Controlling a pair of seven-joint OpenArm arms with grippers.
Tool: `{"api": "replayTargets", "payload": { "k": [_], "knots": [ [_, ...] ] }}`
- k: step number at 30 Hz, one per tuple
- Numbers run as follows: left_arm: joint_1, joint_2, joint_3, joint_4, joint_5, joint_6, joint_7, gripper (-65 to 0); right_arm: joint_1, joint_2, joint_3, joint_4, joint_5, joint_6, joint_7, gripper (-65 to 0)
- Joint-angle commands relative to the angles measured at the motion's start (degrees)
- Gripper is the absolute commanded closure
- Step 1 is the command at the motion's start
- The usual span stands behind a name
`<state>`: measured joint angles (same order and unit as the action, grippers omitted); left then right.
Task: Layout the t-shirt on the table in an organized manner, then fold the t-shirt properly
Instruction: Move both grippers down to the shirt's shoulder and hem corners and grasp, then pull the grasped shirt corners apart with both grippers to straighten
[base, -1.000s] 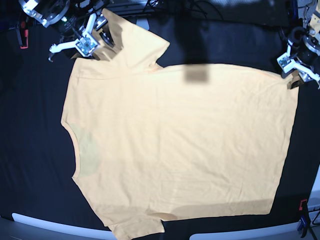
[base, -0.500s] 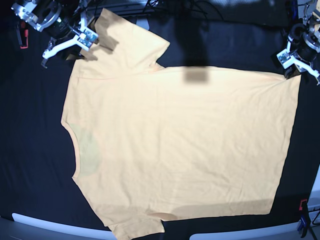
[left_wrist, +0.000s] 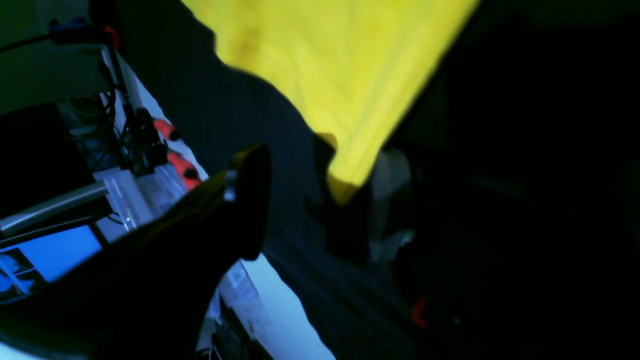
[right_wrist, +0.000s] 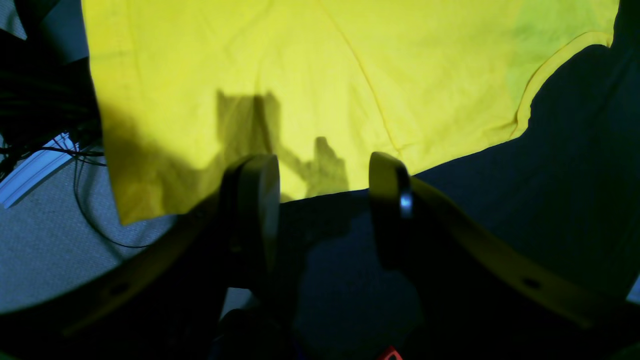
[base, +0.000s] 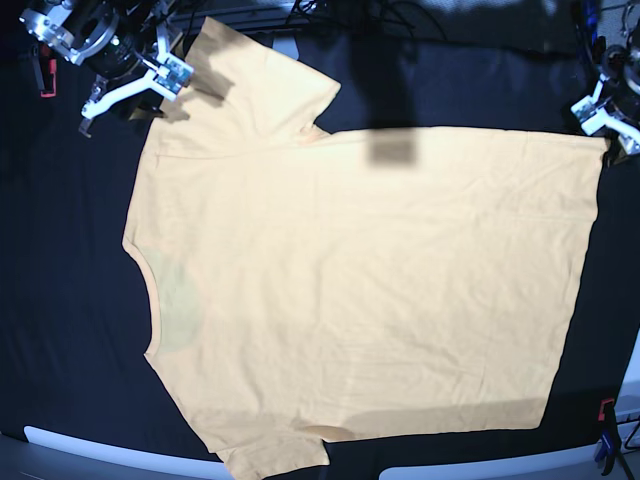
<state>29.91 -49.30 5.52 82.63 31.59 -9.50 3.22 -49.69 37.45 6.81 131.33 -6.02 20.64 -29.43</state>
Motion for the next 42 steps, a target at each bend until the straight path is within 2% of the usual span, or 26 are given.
{"api": "replayTargets", "payload": {
  "k": [1, 5, 12, 14, 18, 19, 25, 28, 36, 38, 40, 42],
  "knots": [
    [0.4, -0.9, -0.1, 0.3, -0.1, -1.7, -1.6, -29.6, -0.3, 0.5, 0.3, 1.1, 0.0, -0.1, 1.1, -28.3],
    [-0.2, -0.5, -0.1, 0.2, -0.1, -1.7, -6.8, -29.6, -0.3, 0.5, 0.3, 1.1, 0.0, -0.1, 0.8, -28.2],
    [-2.8, 1.2, -0.1, 0.2, -2.7, -1.7, -7.4, -27.7, -0.3, 0.5, 0.3, 1.1, 0.0, -0.1, 0.7, -28.2],
    [-3.0, 1.2, -0.1, 0.2, -2.7, -1.7, -7.4, -23.3, -0.3, 0.5, 0.3, 1.1, 0.0, -0.1, 0.4, -28.2],
    [-2.9, 1.2, 0.0, 0.2, -2.7, -1.7, -7.6, -6.9, -0.3, 0.5, 0.3, 1.1, 0.0, -0.1, 0.4, -28.2],
    [-2.9, 1.2, -0.1, 0.2, -2.7, -1.7, -7.6, -4.5, -0.3, 0.5, 0.3, 1.1, 0.0, -0.1, 0.2, -28.3],
    [-2.7, 1.2, -0.1, 0.2, -2.7, -1.8, -7.5, -3.9, -0.3, 0.5, 0.3, 1.1, 0.0, 0.0, -1.7, -28.2],
    [-2.7, 1.2, 0.0, 0.2, -2.7, -1.7, -7.3, 0.0, -0.3, 0.5, 0.3, 1.1, 0.0, -0.1, -1.7, -28.2],
    [-2.0, 1.2, -0.1, 0.2, -2.7, -1.7, -7.8, 0.0, -0.3, 1.1, 0.3, 1.0, -0.3, 0.7, -0.1, -28.2],
    [-2.0, 1.2, -0.1, 0.2, -2.7, -1.7, -7.8, 0.0, -0.3, 1.6, 0.3, 0.5, -4.3, 0.2, 1.6, -28.3],
    [-2.0, 1.2, -0.1, 0.2, -2.7, -1.7, -7.8, 0.0, -0.3, 1.6, 0.3, -0.3, -8.5, -2.0, 2.0, -28.2],
    [-2.0, 1.2, -0.1, 0.2, -2.7, -1.7, -7.8, 0.0, -0.3, 1.6, 0.3, -1.2, -8.8, -2.3, 2.0, -28.2]
  ]
}}
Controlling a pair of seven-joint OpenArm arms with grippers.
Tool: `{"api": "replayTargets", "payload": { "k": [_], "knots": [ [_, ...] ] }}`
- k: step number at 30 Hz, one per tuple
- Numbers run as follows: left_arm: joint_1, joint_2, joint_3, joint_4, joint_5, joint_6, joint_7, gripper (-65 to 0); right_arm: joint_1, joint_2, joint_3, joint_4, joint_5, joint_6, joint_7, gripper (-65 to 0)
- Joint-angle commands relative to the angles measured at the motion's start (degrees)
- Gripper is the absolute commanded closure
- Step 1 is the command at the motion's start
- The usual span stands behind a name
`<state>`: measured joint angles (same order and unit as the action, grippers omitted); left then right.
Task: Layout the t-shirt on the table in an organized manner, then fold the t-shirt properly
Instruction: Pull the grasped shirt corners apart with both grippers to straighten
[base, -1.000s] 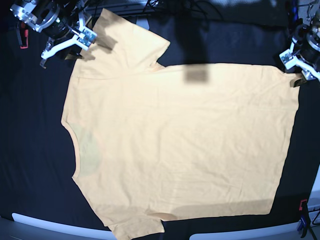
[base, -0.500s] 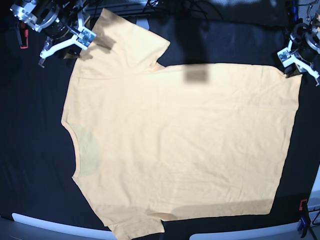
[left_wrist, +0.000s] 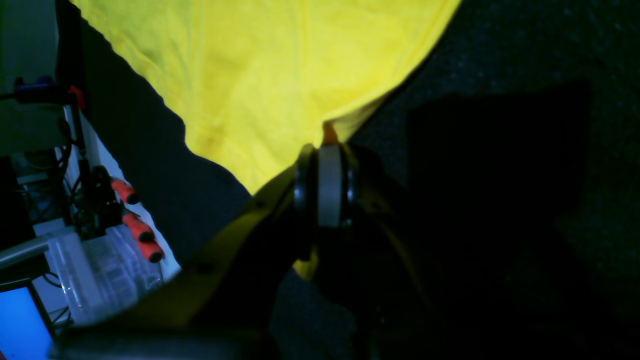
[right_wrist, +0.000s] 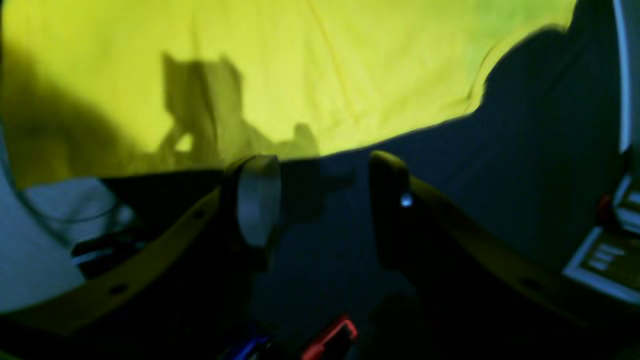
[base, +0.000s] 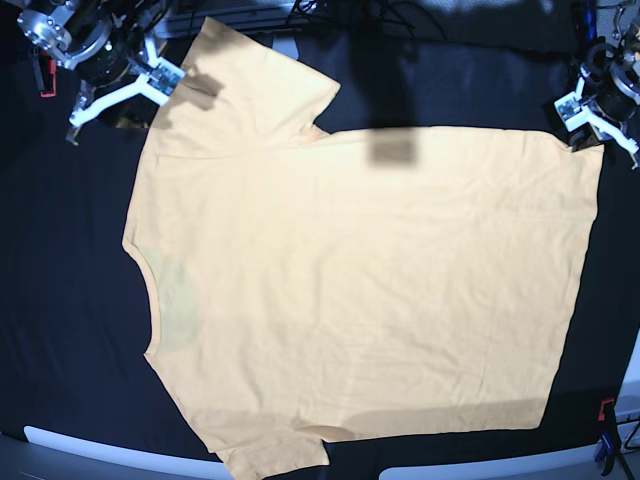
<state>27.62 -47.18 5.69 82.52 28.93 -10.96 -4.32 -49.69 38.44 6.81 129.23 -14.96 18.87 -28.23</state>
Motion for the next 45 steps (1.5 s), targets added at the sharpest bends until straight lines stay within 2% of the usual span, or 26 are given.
{"api": "replayTargets", "payload": {
  "k": [1, 4, 9, 11, 15, 19, 21, 26, 32, 40, 43, 45],
  "knots": [
    [0.3, -1.0, -0.2, 0.3, 0.0, -0.2, -0.3, 0.0, -0.3, 0.6, 0.3, 0.3, 0.1, -0.5, 1.0, -28.2],
    [0.1, -1.0, -0.2, 0.3, 0.0, -0.2, -0.3, 0.0, 0.1, 0.6, 0.3, -1.5, -0.4, -0.5, 4.1, -28.2],
    [0.0, -1.0, -0.2, 0.3, 0.0, -0.2, -0.3, 0.0, 1.5, 0.6, -2.0, -4.7, -4.7, -0.3, 6.8, -28.2],
    [0.0, -1.0, -0.2, 0.3, 0.0, -0.2, -0.2, 0.0, 2.1, 0.6, -4.7, -5.9, -7.8, 0.3, 7.5, -28.2],
    [0.0, -1.0, -0.2, 0.3, 0.0, -0.2, -0.2, 0.0, 3.8, 0.6, -12.0, -9.4, -18.3, 0.2, 7.5, -28.2],
    [0.0, -1.0, -0.2, 0.3, 0.0, -0.2, 0.0, 0.0, 7.1, 0.6, -18.3, -13.8, -24.7, -5.3, 6.1, -28.2],
    [0.0, -1.0, -0.2, 0.3, 0.0, -0.2, 0.0, 0.0, 8.8, 0.6, -20.5, -15.3, -27.1, -6.7, 4.9, -28.2],
    [0.0, -1.0, -0.2, 0.3, 0.0, -0.2, 0.0, 0.0, 9.8, 0.7, -22.3, -16.0, -29.0, -6.9, 4.4, -28.2],
    [0.0, -1.0, -0.2, 0.3, 0.0, -0.2, 0.0, 0.0, 9.6, 0.7, -22.2, -16.0, -28.1, -7.4, 4.2, -28.2],
    [0.0, -1.0, -0.2, 0.3, 0.0, -0.2, -0.1, 0.0, 8.4, 6.2, -22.2, -16.0, -28.1, -8.1, -3.2, -28.2],
    [0.0, -0.9, -0.2, 0.3, 0.0, -0.2, 0.0, 0.0, 8.4, 6.9, -22.2, -16.0, -28.1, -9.1, -2.7, -28.2],
    [0.0, -0.9, -0.2, 0.3, 0.0, -0.2, 0.0, 0.0, 8.4, 6.9, -22.2, -16.0, -27.9, -8.8, 0.1, -28.2]
  ]
}}
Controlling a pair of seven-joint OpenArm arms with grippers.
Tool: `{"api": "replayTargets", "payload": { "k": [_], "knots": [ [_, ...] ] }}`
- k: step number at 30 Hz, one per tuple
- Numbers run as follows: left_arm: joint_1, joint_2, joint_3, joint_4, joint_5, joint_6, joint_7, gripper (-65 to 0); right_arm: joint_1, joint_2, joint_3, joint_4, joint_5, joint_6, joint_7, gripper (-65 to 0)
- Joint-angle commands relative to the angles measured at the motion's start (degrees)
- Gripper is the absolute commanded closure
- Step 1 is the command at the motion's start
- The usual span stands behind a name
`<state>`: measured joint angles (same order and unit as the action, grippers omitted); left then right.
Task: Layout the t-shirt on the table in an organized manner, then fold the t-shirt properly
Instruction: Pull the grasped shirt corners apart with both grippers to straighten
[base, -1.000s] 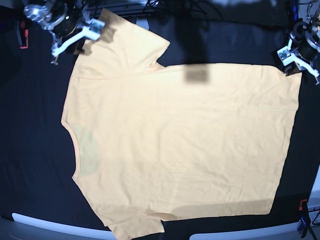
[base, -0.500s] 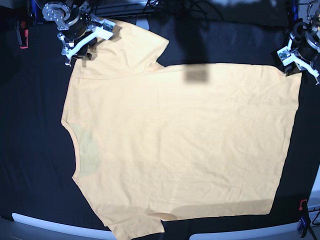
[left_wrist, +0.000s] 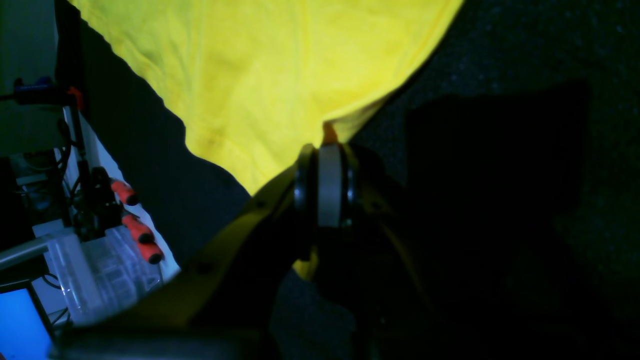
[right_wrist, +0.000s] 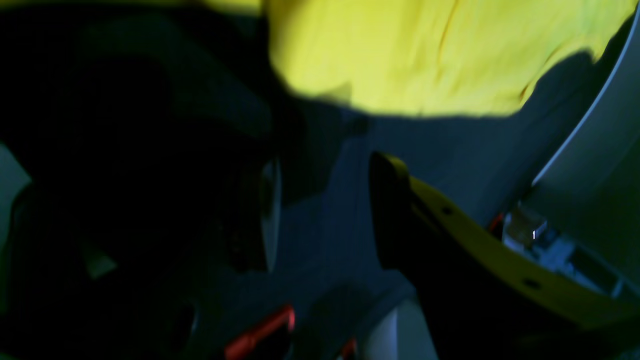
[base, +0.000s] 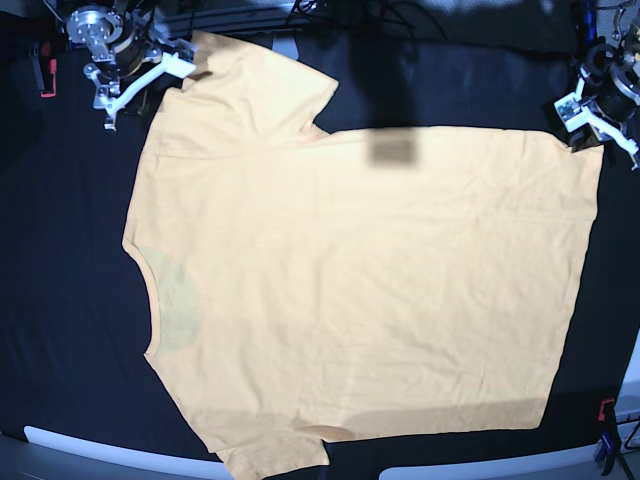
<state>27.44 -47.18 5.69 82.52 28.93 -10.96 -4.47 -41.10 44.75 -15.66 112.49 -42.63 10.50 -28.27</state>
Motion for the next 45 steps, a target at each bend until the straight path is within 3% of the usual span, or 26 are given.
{"api": "replayTargets", "payload": {
  "k": [1, 11, 17, 22, 28, 33, 36, 40, 45],
  "knots": [
    [0.2, -0.9, -0.2, 0.3, 0.0, -0.2, 0.1, 0.0, -0.2, 0.4, 0.2, 0.7, -0.2, 0.2, 1.2, -28.2],
    [0.2, -0.9, -0.2, 0.3, 0.0, -0.2, 0.1, 0.0, 0.5, -0.5, 0.2, 0.7, -0.3, 1.1, 6.5, -28.2],
    [0.2, -1.0, -0.2, 0.3, 0.0, -0.2, 0.1, 0.0, 2.3, -1.4, 0.2, 0.1, -0.2, 1.1, 6.7, -28.2],
    [0.2, -0.9, -0.2, 0.3, 0.0, -0.2, 0.1, 0.0, 5.8, -5.1, 0.2, -2.4, 1.9, 5.1, 9.8, -27.7],
    [0.2, -1.0, -0.2, 0.3, 0.0, -0.2, 0.1, 0.0, 7.1, -6.0, 0.2, -3.4, 2.3, 7.6, 9.9, -20.8],
    [0.2, -0.9, -0.2, 0.3, 0.0, -0.2, 0.1, 0.0, 7.1, -6.0, 0.2, -3.4, 2.4, 7.9, 9.9, 0.0],
    [0.2, -0.9, -0.2, 0.3, -0.1, -0.2, 0.1, 0.0, 7.0, -6.0, 0.2, -3.4, 3.4, 6.6, 8.5, 0.0],
    [1.8, -1.3, -0.3, 0.7, -2.8, -0.2, 0.1, 0.0, 4.9, -3.3, 0.2, -1.6, 6.6, 5.2, 7.0, 0.0],
    [6.9, -3.4, -0.4, 3.5, -7.8, 1.1, 0.1, 0.0, -1.5, 3.1, 0.9, 5.7, 6.8, -1.2, 4.6, 0.0]
  ]
}}
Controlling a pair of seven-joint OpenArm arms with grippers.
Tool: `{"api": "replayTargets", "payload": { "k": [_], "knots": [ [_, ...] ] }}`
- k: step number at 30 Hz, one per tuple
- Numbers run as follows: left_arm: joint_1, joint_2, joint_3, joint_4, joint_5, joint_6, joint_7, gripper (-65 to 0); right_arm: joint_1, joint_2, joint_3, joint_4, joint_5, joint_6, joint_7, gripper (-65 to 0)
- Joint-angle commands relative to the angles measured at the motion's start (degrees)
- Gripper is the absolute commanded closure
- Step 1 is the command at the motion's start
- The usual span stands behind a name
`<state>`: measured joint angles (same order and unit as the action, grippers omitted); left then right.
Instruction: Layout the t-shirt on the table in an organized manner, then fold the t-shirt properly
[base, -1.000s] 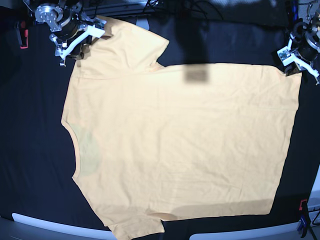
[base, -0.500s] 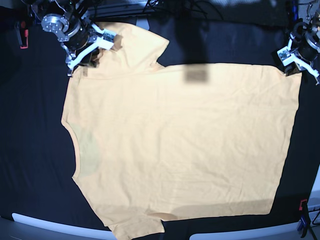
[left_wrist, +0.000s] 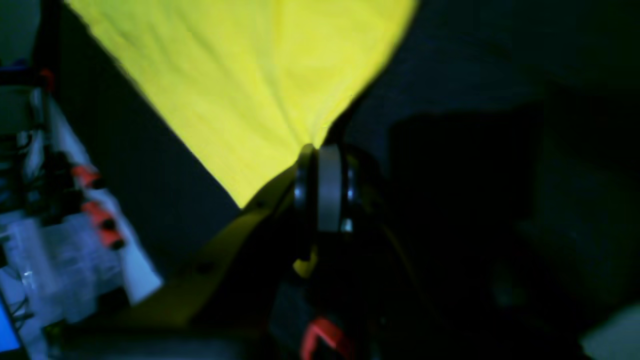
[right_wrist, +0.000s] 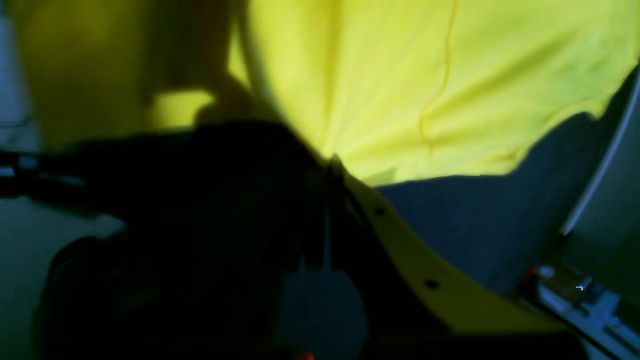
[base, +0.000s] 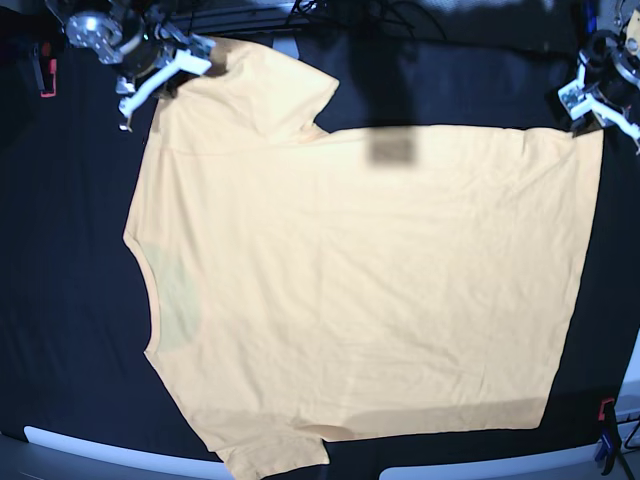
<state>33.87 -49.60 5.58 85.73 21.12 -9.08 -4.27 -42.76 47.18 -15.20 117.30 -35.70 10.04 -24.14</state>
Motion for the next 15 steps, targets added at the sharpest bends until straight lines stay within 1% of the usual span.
{"api": "replayTargets", "payload": {
  "k": [1, 3, 5, 7, 10, 13, 15],
  "knots": [
    [1.9, -1.4, -0.3, 1.2, -1.0, 0.9, 0.0, 0.0, -1.2, 1.8, 0.7, 2.4, 0.4, -1.1, -0.4, 0.0],
    [4.9, -1.9, -0.4, 2.8, -2.2, 4.6, 0.3, 0.0, -3.7, 3.7, 1.6, 4.9, 2.3, -1.6, -2.1, 0.0],
    [7.9, -2.0, -1.3, 4.5, -2.2, 6.9, 1.1, 0.0, -6.2, 4.6, 2.8, 6.6, 3.2, -1.8, -2.4, 0.0],
    [11.1, -1.9, -3.2, 6.3, -2.2, 7.6, 1.7, 0.0, -8.9, 4.7, 4.1, 7.5, 3.2, -2.9, -2.4, 0.0],
    [16.4, -1.8, -7.5, 9.0, -3.2, 7.6, 1.5, 0.0, -12.2, 4.7, 5.8, 8.0, 3.2, -4.2, -2.5, 0.0],
    [21.4, -1.8, -12.1, 12.0, -6.9, 7.6, 1.1, 0.0, -15.6, 4.7, 7.5, 8.0, 3.2, -4.6, -2.5, 0.0],
    [24.2, -1.8, -14.9, 14.1, -6.9, 7.6, 1.2, 0.0, -17.9, 4.7, 9.4, 8.0, 3.2, -4.7, -2.5, 0.0]
  ]
}}
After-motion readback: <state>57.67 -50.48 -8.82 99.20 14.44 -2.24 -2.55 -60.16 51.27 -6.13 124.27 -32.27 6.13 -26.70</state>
